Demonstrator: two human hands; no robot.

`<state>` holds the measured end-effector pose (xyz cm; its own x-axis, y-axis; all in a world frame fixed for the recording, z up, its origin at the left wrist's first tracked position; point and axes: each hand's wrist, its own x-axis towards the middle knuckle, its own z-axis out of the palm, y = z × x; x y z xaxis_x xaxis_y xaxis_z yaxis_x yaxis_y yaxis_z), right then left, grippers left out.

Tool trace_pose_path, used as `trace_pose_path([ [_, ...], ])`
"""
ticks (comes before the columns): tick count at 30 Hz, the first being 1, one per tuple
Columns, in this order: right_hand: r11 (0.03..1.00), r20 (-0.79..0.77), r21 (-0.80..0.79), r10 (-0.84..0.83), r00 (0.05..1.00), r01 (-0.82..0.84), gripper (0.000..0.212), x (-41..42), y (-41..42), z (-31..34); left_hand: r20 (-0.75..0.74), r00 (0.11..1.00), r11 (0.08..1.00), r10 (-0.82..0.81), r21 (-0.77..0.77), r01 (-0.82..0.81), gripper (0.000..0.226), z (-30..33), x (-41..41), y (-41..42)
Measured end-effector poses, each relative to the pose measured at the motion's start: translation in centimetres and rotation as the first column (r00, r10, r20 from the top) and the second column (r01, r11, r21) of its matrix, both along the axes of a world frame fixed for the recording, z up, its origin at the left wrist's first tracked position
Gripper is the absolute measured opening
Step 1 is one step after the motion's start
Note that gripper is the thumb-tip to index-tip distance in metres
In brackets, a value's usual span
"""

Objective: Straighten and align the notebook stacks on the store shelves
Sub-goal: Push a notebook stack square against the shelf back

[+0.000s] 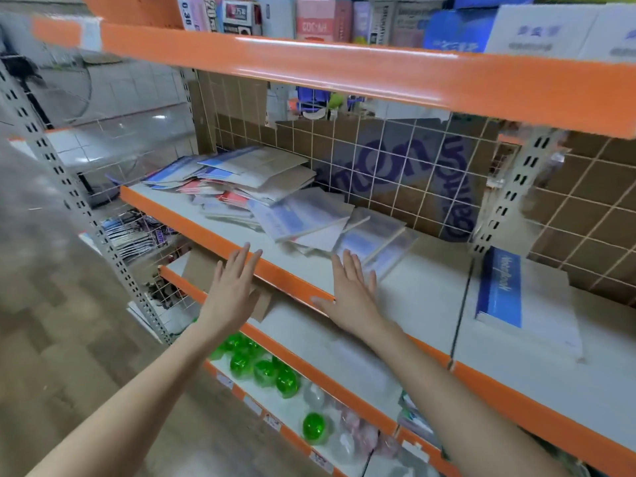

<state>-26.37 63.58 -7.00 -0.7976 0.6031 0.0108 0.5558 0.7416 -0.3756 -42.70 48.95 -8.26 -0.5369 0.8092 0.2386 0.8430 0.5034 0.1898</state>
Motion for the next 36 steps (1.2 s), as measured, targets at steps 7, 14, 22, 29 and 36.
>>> trace_pose_path([
  [7, 0.999, 0.023, 0.021, -0.026, 0.999, 0.026, 0.091, -10.4, 1.7, -0.3, -0.234, 0.969, 0.99, -0.085, -0.133, 0.055, 0.062, 0.5, -8.2, 5.4],
  [14, 0.984, 0.124, 0.089, -0.165, 0.979, 0.154, 0.087, -17.9, 1.9, -0.9, -0.434, 0.828, 0.935, -0.355, -0.155, 0.319, 0.065, 1.2, -13.9, 10.0],
  [22, 0.951, 0.152, 0.141, -0.295, 0.943, 0.275, 0.067, -20.5, 1.4, -1.2, -0.509, 0.618, 0.792, -0.6, -0.266, 0.549, 0.05, 1.2, -17.7, 11.7],
  [29, 0.958, 0.21, 0.147, -0.272, 0.939, 0.245, 0.069, -18.6, 1.2, -1.1, -0.441, 0.579, 0.703, -0.686, -0.195, 0.684, 0.048, 1.8, -17.4, 11.4],
  [36, 0.967, 0.31, 0.127, -0.249, 0.918, 0.219, 0.07, -13.6, 0.1, 0.6, -0.457, 0.461, 0.59, -0.761, -0.19, 0.785, 0.049, 2.4, -15.4, 10.4],
])
